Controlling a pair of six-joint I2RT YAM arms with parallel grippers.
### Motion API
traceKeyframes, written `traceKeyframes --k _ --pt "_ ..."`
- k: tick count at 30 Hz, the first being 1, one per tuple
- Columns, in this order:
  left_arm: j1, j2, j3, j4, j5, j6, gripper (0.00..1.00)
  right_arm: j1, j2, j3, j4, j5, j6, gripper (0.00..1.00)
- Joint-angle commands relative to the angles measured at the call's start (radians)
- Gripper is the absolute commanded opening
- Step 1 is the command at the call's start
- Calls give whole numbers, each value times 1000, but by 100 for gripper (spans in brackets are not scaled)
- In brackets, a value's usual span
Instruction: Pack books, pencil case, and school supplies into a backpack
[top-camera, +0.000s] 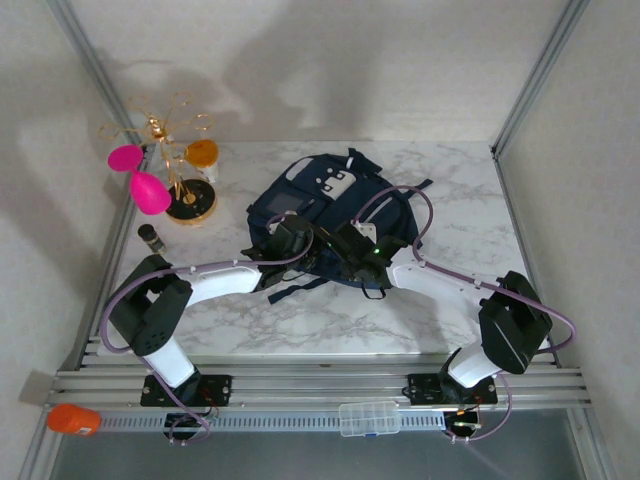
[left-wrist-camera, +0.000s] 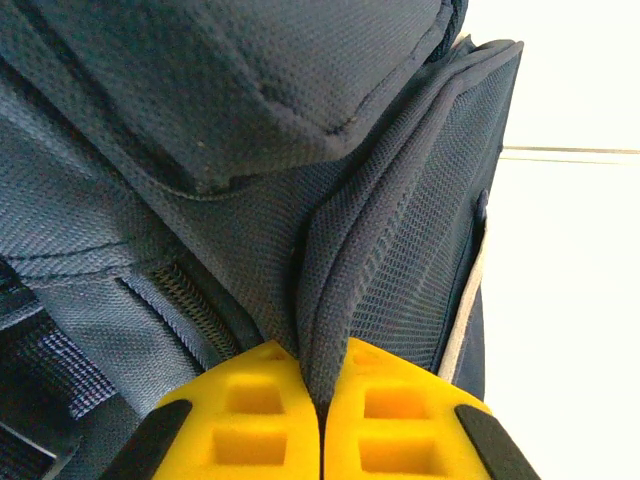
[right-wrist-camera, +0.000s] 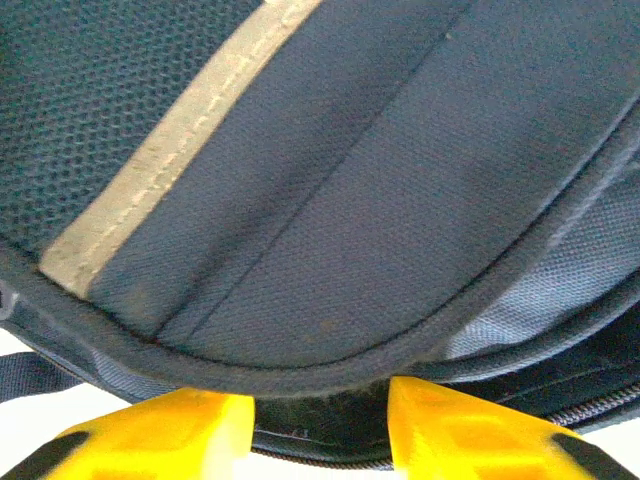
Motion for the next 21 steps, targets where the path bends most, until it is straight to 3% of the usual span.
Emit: traceKeyframes --k 1,9,14,17,21 --pt "-23 5 44 62 65 4 0 -6 3 41 -1 -15 25 44" --pt "-23 3 35 68 68 -1 0 2 75 99 -12 81 55 41" --pt "-22 1 32 71 65 -2 0 -1 112 122 13 128 19 32" --pt "-22 2 32 71 66 -1 0 0 108 92 117 73 -67 30" --pt "-21 2 32 73 66 1 0 -7 106 81 143 97 -99 21"
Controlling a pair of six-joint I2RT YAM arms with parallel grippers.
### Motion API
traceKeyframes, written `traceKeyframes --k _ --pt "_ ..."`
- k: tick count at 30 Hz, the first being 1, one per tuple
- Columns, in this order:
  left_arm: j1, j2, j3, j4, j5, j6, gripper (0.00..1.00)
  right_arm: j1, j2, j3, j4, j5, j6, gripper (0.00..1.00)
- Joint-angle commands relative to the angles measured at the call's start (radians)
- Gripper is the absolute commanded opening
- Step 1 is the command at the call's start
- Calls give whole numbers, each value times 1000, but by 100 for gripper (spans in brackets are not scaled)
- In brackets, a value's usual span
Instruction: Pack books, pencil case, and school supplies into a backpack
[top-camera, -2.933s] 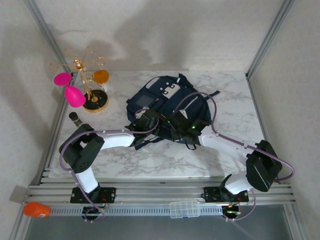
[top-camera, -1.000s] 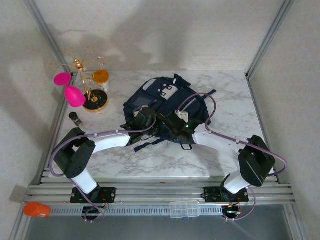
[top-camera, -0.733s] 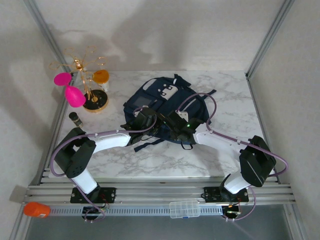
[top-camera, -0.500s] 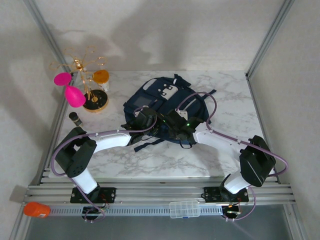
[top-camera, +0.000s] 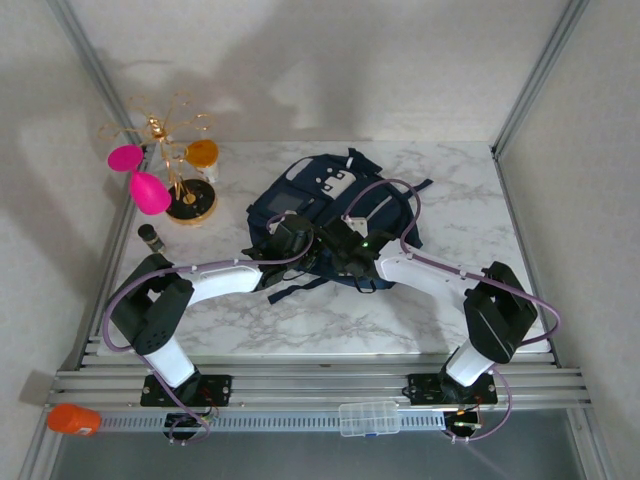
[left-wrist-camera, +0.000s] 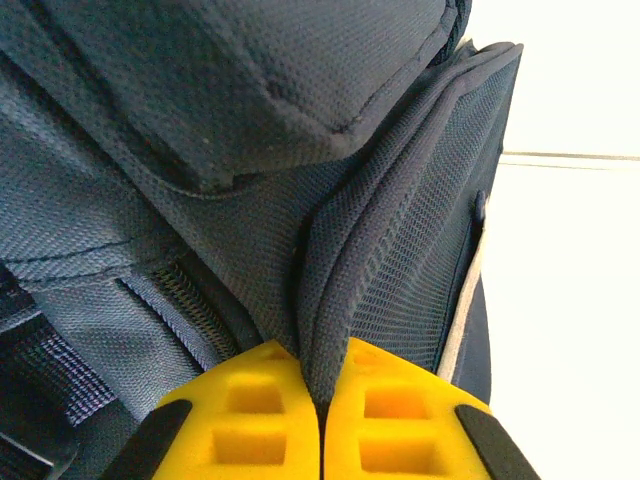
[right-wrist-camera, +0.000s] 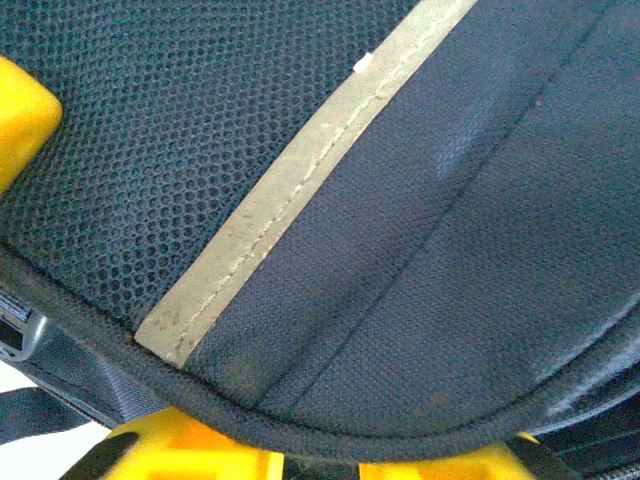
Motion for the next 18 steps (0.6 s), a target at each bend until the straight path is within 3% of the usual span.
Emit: traceKeyframes --k 1,9,16,18 --pt "-23 -8 30 68 67 8 0 -14 12 -1 148 56 -72 18" --pt "-16 -12 27 63 65 13 0 -15 -74 -72 244 -21 -200 2" --pt "18 -38 22 18 57 60 0 -33 -115 -61 96 25 -157 0" --pt "40 -60 23 -60 44 98 0 -47 -132 -72 19 40 -125 0"
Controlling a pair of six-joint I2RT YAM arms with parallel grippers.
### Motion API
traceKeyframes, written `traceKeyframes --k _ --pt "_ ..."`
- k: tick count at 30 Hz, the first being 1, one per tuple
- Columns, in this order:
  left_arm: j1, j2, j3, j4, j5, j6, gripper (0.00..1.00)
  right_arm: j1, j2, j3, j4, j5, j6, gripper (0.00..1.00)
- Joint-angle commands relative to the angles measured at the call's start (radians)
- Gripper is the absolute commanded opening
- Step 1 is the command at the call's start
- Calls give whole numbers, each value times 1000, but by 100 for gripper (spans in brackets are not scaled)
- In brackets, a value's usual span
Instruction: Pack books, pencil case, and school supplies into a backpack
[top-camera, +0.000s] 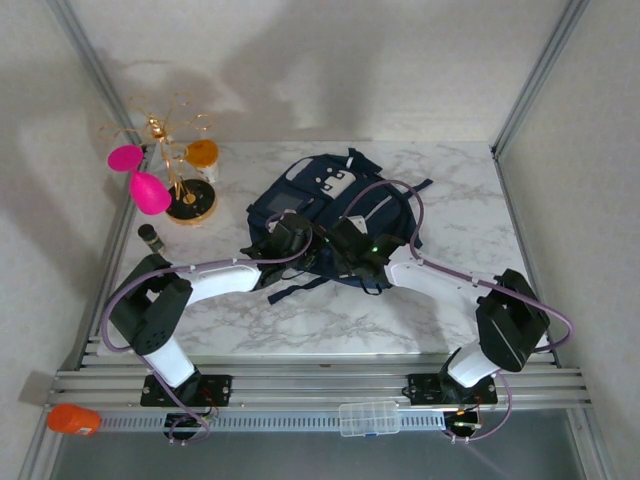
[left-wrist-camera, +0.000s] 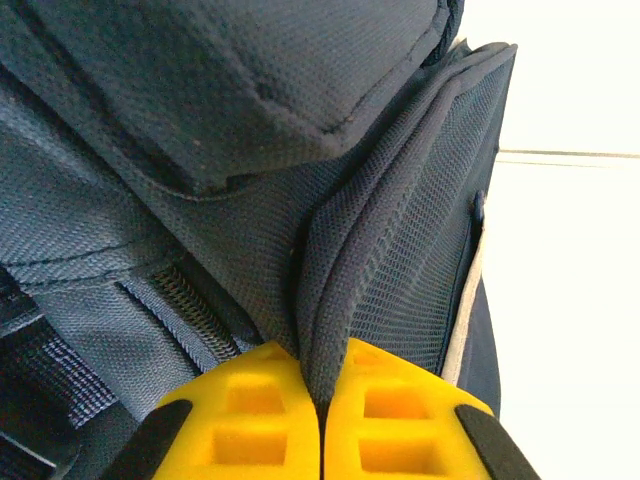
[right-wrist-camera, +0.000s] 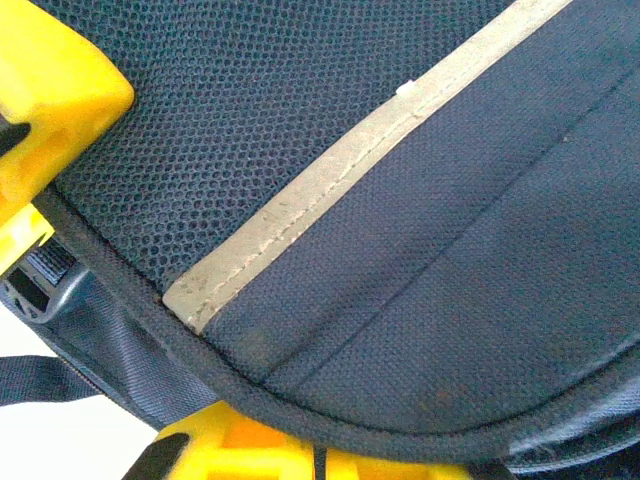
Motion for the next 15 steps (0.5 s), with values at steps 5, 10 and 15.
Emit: traceKeyframes --k 5,10,15 --pt "89 -89 2 -148 27 162 0 -57 -169 -95 -92 38 2 0" --pt "178 -111 6 -192 99 284 0 -100 -161 -85 -78 -28 -69 0" --pt "251 -106 60 -196 193 443 0 -48 -121 -47 41 -177 -170 0"
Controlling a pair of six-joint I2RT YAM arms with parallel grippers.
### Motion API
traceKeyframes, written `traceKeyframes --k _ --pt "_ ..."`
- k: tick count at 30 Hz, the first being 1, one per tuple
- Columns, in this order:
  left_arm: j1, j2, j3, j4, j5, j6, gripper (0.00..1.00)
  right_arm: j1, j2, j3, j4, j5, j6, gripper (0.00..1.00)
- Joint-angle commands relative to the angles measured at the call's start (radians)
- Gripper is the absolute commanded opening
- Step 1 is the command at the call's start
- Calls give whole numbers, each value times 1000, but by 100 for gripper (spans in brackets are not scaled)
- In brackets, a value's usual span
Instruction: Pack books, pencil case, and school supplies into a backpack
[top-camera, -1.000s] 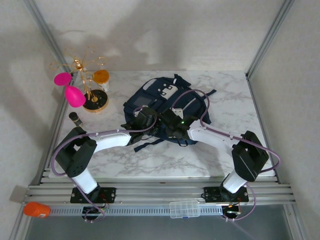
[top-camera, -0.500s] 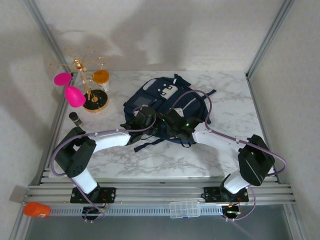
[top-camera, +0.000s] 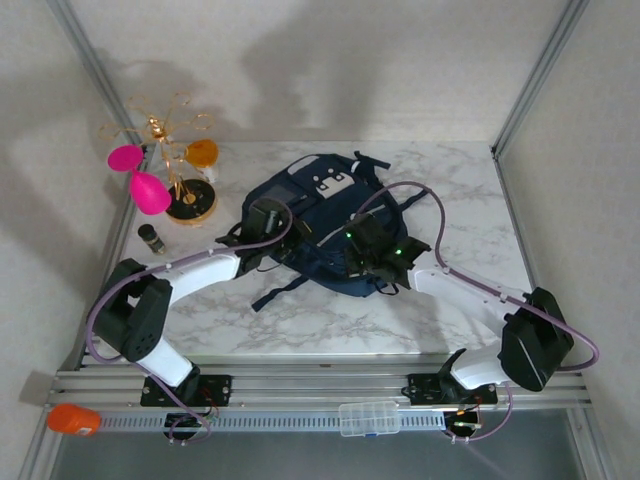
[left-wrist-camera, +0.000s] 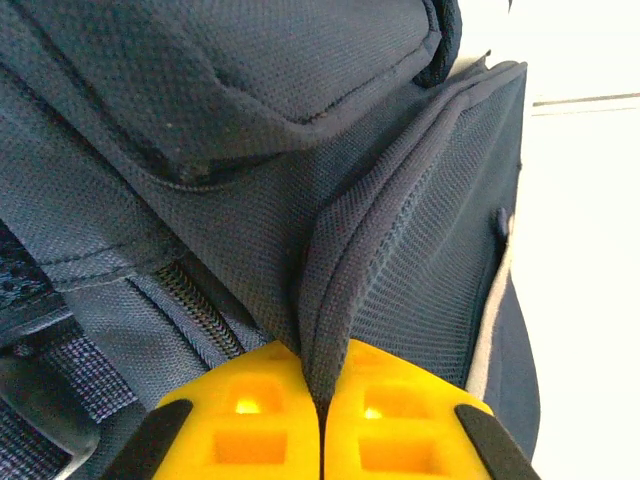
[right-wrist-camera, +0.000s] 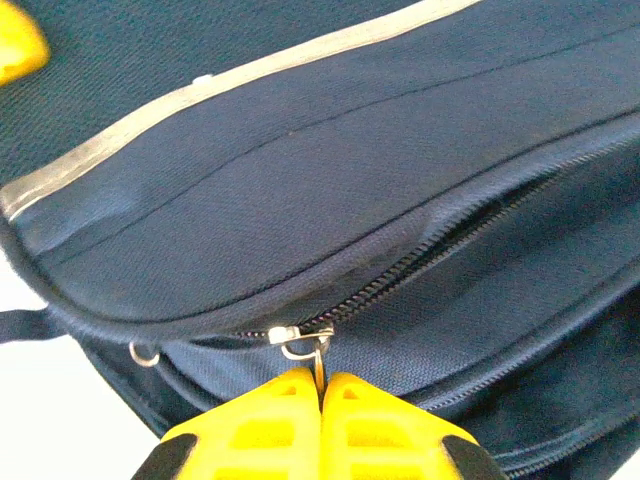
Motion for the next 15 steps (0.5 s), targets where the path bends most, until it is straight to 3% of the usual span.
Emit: traceKeyframes --k 1,2,6,10,15 --pt "69 -24 70 -29 -15 180 0 22 24 36 8 -48 -53 0" --pt "69 -18 86 -41 -17 191 0 26 35 40 31 -78 -45 0" --pt "54 -69 24 -2 7 117 35 43 73 49 75 -80 9 0" --pt "-22 -184 -165 141 -43 -149 46 43 75 21 102 -72 37 0" --pt "-162 -160 -168 170 -128 -331 51 43 78 -8 116 -69 32 0"
